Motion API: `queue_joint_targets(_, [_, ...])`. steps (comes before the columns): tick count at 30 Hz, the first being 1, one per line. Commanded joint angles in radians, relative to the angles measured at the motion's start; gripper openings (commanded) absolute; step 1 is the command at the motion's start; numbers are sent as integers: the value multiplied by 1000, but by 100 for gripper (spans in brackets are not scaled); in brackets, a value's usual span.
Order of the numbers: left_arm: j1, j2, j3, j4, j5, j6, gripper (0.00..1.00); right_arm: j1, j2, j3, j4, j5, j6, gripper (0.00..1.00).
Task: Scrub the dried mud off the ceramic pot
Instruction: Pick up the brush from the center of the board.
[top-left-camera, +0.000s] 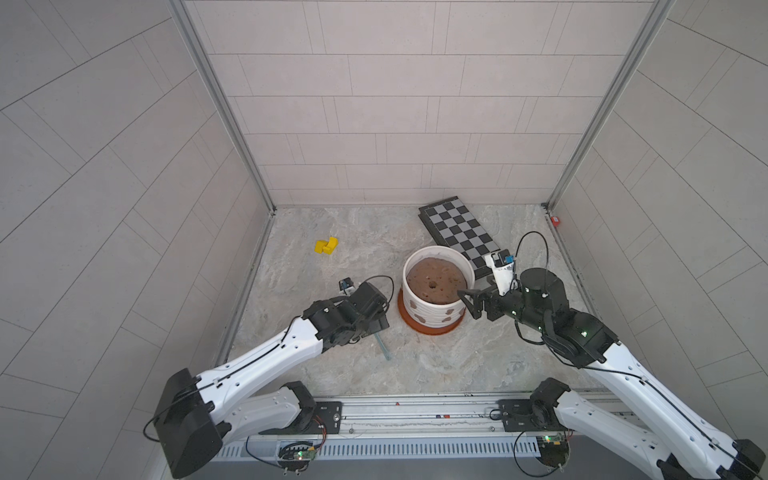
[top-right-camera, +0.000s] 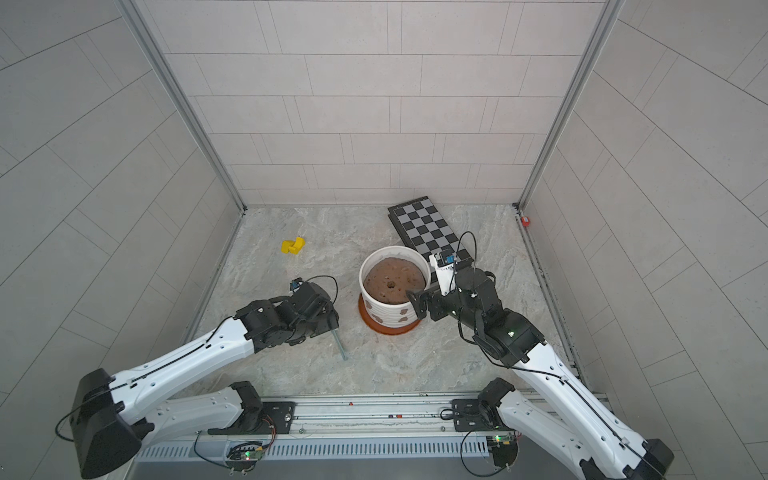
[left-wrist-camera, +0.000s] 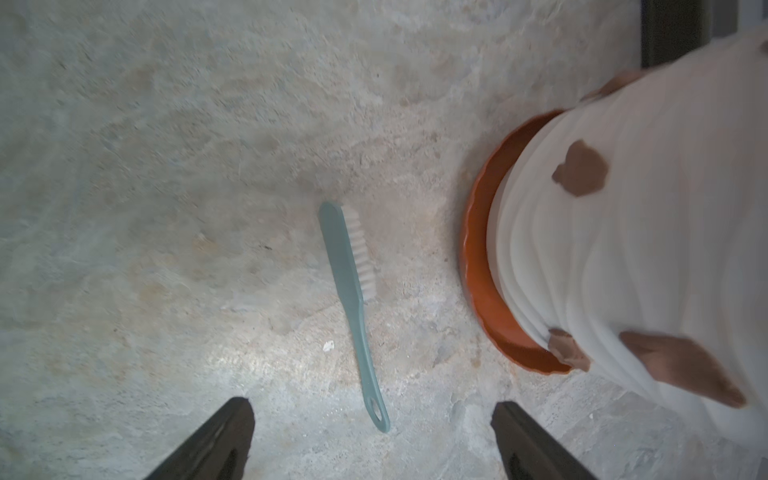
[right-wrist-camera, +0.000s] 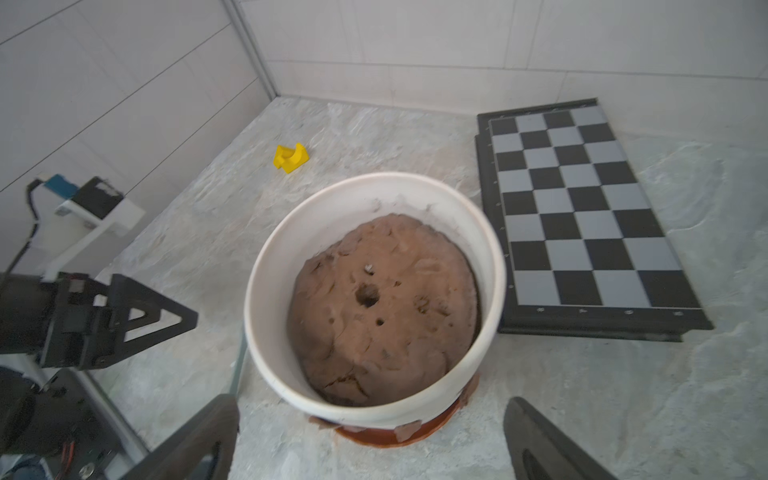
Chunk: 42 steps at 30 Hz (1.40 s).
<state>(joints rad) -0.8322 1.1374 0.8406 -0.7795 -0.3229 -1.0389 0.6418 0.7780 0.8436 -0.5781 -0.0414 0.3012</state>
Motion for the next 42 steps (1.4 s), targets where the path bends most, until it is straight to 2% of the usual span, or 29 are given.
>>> queue_joint_targets(1, [-35,63,-18,13,-5,-91,88,64,-4,8,-68,33,48,100])
queue_joint_targets(10, [-58,197,-50,107,-5,-107,74,193,-15,-55,-65,103,89,100])
queue_joint_targets(22, [-27,351,-19,171,-32,-89,55,344,-27,-159,9,144,158,100])
queue_joint_targets(40, [-20,431,-46,225,17,-82,19,419,1,-205,63,163,188,100])
queue_joint_targets(42, [-19,434,-54,228,20,-85,18,433,10,-206,70,161,192,100])
